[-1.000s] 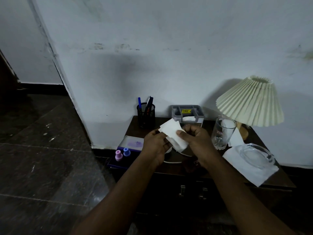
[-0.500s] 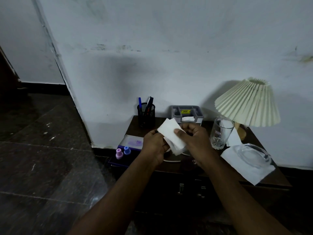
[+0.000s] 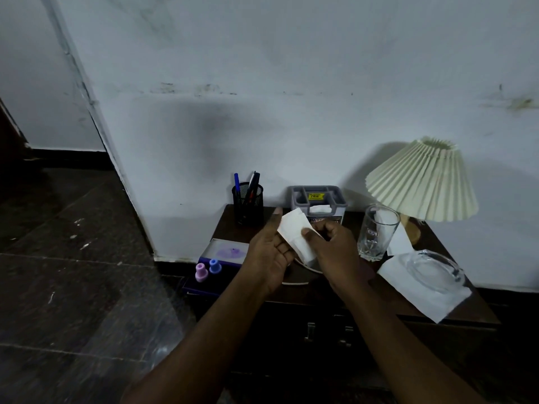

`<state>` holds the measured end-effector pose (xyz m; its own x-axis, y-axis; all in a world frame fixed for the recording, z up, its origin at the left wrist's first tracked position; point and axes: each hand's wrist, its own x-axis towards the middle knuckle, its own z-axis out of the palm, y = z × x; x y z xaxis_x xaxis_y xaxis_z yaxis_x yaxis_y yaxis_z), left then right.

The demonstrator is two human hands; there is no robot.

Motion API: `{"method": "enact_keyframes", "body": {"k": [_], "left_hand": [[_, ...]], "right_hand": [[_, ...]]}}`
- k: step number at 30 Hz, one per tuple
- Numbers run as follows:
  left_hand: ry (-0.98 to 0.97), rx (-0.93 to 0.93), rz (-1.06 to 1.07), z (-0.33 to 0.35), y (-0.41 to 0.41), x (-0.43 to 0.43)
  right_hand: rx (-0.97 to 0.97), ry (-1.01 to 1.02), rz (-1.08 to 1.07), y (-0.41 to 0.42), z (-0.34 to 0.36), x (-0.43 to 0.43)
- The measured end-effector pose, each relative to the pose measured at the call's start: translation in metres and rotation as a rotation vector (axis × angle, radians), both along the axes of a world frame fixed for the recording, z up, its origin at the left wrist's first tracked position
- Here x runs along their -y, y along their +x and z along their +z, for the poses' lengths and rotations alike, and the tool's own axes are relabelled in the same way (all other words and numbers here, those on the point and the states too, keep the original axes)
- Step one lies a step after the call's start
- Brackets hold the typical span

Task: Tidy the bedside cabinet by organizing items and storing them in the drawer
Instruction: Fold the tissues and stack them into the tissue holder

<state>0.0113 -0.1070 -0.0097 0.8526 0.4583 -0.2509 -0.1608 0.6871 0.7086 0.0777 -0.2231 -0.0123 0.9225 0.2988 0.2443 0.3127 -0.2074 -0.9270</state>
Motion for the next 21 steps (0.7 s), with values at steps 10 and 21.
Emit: {"method": "enact_keyframes", "body": {"k": [10, 21], "left_hand": [[0.204, -0.063, 0.06, -0.013, 0.008, -0.003], [0.193, -0.058, -0.009, -0.014, 0.006, -0.008]], "right_hand": [[-0.158, 0.194, 0.137, 0.011, 0.003, 0.011], [-0.117, 0.195, 0.115, 0.023, 0.007, 0.019]]}}
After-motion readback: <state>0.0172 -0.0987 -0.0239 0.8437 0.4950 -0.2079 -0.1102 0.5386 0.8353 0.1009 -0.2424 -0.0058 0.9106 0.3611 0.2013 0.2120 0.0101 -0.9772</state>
